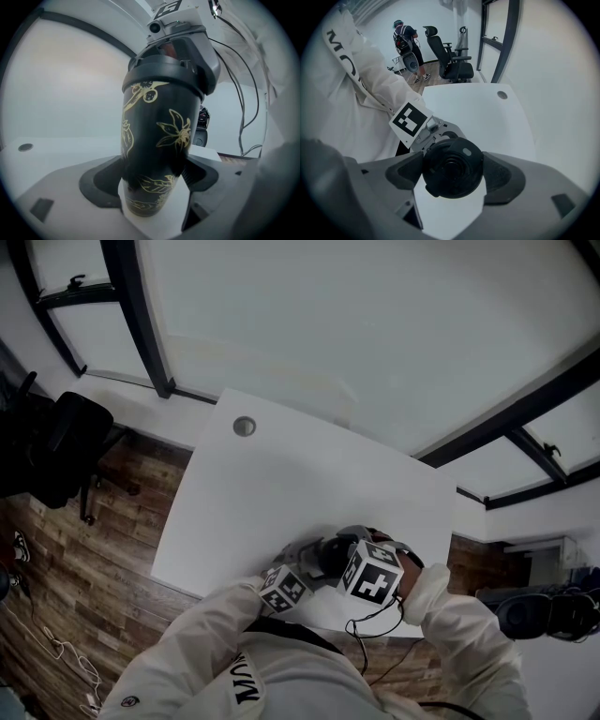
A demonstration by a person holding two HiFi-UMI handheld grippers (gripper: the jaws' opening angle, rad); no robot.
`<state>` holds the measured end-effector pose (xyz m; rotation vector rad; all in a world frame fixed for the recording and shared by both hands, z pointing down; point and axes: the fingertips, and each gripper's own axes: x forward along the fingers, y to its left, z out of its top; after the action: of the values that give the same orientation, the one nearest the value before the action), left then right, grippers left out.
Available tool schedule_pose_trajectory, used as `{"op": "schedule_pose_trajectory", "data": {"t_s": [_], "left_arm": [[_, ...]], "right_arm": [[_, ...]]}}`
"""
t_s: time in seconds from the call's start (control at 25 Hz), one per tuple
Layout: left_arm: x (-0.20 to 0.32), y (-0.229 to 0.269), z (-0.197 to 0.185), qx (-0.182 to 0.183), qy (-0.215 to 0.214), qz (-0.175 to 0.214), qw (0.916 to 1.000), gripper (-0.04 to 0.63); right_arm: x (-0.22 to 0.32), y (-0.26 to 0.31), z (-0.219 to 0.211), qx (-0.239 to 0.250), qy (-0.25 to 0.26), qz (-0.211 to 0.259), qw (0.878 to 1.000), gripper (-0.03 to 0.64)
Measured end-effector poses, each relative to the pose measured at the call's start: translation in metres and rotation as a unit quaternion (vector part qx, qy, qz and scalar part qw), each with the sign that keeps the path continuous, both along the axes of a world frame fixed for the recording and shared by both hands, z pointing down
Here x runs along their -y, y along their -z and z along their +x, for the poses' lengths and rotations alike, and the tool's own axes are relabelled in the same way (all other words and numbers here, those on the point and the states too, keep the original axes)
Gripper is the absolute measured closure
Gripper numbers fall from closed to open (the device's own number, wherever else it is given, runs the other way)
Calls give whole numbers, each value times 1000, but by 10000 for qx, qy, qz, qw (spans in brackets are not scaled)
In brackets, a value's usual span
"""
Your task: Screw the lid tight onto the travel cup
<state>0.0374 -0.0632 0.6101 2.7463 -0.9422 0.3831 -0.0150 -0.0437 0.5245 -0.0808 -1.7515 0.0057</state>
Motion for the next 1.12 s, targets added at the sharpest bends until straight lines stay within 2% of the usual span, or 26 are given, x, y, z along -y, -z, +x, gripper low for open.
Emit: {"op": "schedule_pose_trajectory", "data": {"t_s": [0.28,0.6,0.72,0.88,1.0,1.12], "left_arm": [[-1,-1,0,23,14,-20,10000,202],[-2,-4,0,56,8,-70,10000,202],[-2,-4,-1,93,-9,-94,9999,202],[-3,-7,0,177,-79,-133,9997,202],[-3,-10,-1,247,-126,-135,9995,206],[-1,-13,5,275,-147,-148,9994,207]], "right_arm": [[0,1,-1,245,-231,30,9994,239],[-1,8,1,1429,-364,155,9889,233],[-3,13,5,2015,-478,163,9782,224],[-1,16,9,2805,-972,85,9549,224],[3,16,15,3147,-1235,125,9411,224],[3,17,26,3461,-1232,77,9300,224]]}}
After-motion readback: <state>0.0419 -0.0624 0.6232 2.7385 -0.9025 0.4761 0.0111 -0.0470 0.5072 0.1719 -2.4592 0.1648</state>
